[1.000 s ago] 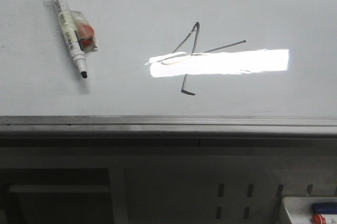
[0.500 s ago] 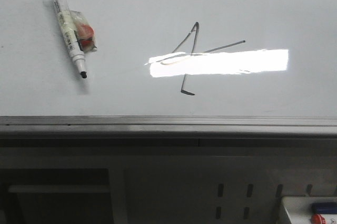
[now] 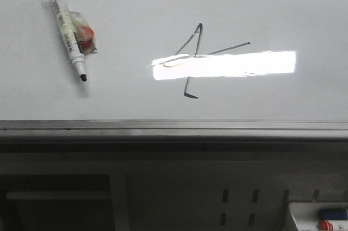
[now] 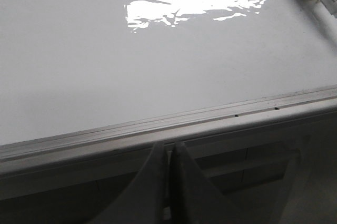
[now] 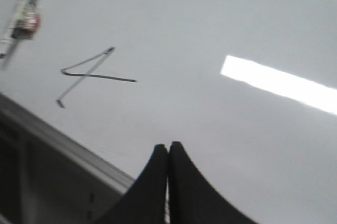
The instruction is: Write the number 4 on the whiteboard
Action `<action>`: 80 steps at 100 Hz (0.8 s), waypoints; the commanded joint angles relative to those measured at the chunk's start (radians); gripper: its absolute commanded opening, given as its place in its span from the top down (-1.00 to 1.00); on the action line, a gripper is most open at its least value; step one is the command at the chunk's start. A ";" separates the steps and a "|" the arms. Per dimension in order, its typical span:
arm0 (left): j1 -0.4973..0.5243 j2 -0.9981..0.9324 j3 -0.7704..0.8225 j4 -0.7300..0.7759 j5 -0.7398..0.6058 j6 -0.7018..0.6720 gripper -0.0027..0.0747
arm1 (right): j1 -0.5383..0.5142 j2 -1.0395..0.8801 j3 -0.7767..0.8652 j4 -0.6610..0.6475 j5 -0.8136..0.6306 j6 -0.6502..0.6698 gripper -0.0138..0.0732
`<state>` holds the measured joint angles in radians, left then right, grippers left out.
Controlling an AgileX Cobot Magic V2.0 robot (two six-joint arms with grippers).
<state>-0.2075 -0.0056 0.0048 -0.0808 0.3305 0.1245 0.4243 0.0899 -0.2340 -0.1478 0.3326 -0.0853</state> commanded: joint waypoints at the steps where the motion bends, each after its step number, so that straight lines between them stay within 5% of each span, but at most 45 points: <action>1: 0.001 -0.025 0.033 -0.004 -0.058 -0.010 0.98 | -0.133 0.011 0.054 0.005 -0.170 -0.001 0.80; 24: 0.001 -0.025 0.033 -0.004 -0.058 -0.010 0.98 | -0.239 -0.054 0.271 0.181 -0.249 -0.001 0.80; 44: 0.001 -0.025 0.033 -0.006 -0.058 -0.010 0.98 | -0.239 -0.115 0.269 0.171 -0.010 -0.001 0.80; 80: 0.001 -0.025 0.033 -0.006 -0.058 -0.010 0.98 | -0.239 -0.115 0.269 0.164 -0.013 -0.006 0.80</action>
<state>-0.2075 -0.0056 0.0048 -0.0808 0.3313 0.1245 0.1899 -0.0096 0.0109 0.0255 0.3329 -0.0853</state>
